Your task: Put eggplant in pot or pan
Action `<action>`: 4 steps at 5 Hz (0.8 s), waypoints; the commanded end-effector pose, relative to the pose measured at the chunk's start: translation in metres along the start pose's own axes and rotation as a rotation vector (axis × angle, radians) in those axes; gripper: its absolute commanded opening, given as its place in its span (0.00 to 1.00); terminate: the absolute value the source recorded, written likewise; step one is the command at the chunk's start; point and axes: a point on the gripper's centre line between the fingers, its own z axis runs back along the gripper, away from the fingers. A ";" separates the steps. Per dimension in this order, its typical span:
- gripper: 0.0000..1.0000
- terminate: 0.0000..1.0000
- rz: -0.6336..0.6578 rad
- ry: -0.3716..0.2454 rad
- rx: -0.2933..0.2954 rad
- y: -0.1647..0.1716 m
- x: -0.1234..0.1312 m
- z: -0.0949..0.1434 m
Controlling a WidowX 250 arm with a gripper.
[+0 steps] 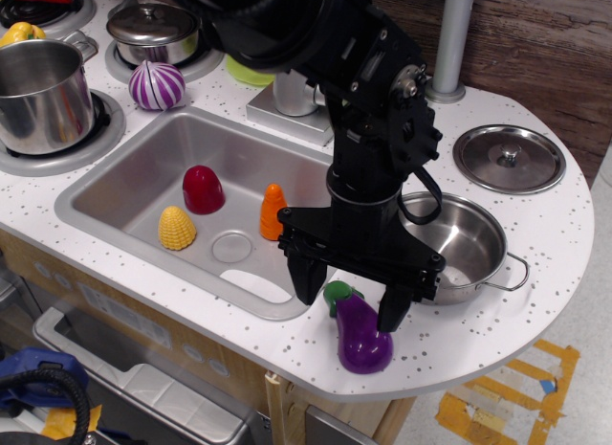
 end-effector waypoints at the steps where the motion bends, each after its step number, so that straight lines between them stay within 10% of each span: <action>1: 1.00 0.00 0.000 0.000 0.000 0.000 0.000 0.000; 4: 1.00 0.00 0.076 -0.092 -0.007 -0.004 0.002 -0.008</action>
